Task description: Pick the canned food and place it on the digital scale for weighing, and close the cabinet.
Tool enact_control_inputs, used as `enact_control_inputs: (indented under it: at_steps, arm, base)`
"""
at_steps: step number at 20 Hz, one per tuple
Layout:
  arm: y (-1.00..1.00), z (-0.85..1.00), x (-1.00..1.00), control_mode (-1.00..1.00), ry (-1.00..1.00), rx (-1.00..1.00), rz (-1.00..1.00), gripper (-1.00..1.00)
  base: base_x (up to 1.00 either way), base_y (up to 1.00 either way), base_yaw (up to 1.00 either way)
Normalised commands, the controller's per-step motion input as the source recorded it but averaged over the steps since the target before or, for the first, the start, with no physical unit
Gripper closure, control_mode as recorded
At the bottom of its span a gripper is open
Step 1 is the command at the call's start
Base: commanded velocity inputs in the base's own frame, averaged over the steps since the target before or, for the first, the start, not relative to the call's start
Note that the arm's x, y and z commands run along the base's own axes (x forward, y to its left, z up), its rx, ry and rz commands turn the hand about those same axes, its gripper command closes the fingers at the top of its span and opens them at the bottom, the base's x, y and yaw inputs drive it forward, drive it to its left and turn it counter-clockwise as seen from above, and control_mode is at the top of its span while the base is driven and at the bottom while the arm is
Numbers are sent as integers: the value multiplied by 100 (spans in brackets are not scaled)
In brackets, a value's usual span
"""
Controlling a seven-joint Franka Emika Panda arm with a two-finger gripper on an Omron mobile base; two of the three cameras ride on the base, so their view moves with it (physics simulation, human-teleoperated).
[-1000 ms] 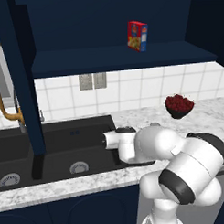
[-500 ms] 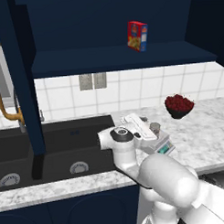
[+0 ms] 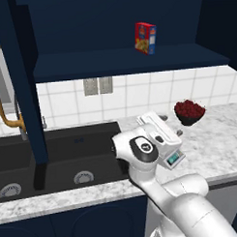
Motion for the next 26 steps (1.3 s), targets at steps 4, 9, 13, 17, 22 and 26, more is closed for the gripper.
enact_control_inputs:
  at_steps: [4, 9, 13, 17, 22, 26]
  arm:
    - [-28, -10, -41, -100, 0, 0, 12, -100]
    - [-56, 17, -29, -100, 2, 11, 12, -100]
    - [-65, 9, -28, -100, 3, 17, 14, -100]
    - [-68, -13, -44, -100, 0, 19, 15, -100]
    - [-55, -41, -83, -100, 0, 17, 13, -100]
    - [-58, -50, -92, -100, 0, 17, 8, -100]
  base:
    - [0, 0, 0]
    - [0, 0, 0]
    - [0, 0, 0]
    - [0, 0, 0]
    - [0, 0, 0]
    - [0, 0, 0]
